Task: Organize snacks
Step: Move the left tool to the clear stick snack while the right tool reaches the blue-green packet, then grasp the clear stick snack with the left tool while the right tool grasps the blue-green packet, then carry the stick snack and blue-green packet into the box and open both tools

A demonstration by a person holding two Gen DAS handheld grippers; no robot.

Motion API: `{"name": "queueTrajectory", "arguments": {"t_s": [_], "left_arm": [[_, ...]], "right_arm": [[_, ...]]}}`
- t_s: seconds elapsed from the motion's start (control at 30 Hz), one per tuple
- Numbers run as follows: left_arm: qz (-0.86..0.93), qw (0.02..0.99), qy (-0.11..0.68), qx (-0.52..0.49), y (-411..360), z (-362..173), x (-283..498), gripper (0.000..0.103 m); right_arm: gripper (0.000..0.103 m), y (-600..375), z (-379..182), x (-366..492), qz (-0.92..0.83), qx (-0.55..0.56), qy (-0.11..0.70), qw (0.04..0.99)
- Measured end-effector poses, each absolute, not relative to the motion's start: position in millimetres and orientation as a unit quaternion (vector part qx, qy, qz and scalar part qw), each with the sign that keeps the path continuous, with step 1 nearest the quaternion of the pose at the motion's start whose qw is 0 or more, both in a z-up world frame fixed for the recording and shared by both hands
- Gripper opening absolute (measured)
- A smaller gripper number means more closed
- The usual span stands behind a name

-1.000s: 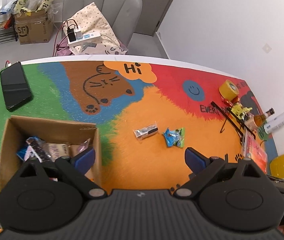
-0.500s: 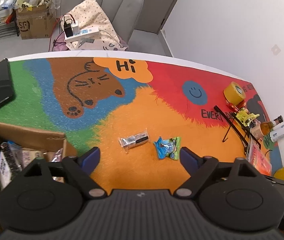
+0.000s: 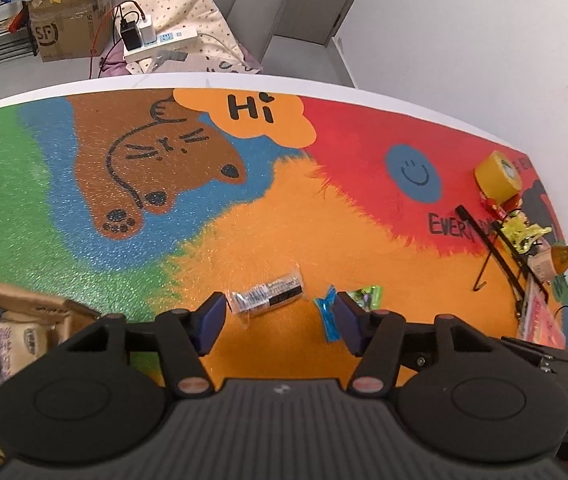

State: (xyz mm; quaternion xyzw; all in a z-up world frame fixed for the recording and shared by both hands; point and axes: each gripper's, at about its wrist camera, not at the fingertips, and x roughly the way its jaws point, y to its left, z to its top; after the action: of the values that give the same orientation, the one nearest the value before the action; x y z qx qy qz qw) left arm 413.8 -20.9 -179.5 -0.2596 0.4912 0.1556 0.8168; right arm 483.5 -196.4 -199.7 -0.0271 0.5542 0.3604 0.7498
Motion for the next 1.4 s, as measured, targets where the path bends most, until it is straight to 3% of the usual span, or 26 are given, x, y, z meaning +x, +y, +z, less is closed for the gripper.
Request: {"name": "queueTrajectory", "arguments": {"t_s": [0.33,0.53,0.93,1.1,1.23,1.4], "left_arm": [[0.156,0.808,0.509,-0.253,-12.2,-209.2,432.5,0.051],[0.138,0.815,0.509,-0.24,-16.1,-213.0,444.4,0.051],[0.121,0.815,0.524,-0.217,-30.3,-233.0,447.5,0.051],[0.131,0.814,0.533,-0.191,-41.1,-236.0,444.0,0.035],[0.148,0.809,0.534,-0.197,-39.3,-235.7,446.4,0.016],[0.143,0.811,0.532,-0.197,-43.8,-224.7,445.1,0.016]], "right_arm": [[0.06,-178.8,-231.8,495.8,0.369,-0.026,0.568,0.735],[0.03,-183.2,-237.3,497.8,0.366,-0.032,0.575,0.731],[0.021,-209.3,-230.4,495.3,0.343,-0.036,0.573,0.743],[0.02,-217.3,-227.3,490.7,0.335,-0.037,0.575,0.745],[0.02,-220.9,-221.1,486.3,0.333,-0.037,0.572,0.748],[0.02,-226.4,-208.6,482.9,0.33,-0.026,0.565,0.756]]}}
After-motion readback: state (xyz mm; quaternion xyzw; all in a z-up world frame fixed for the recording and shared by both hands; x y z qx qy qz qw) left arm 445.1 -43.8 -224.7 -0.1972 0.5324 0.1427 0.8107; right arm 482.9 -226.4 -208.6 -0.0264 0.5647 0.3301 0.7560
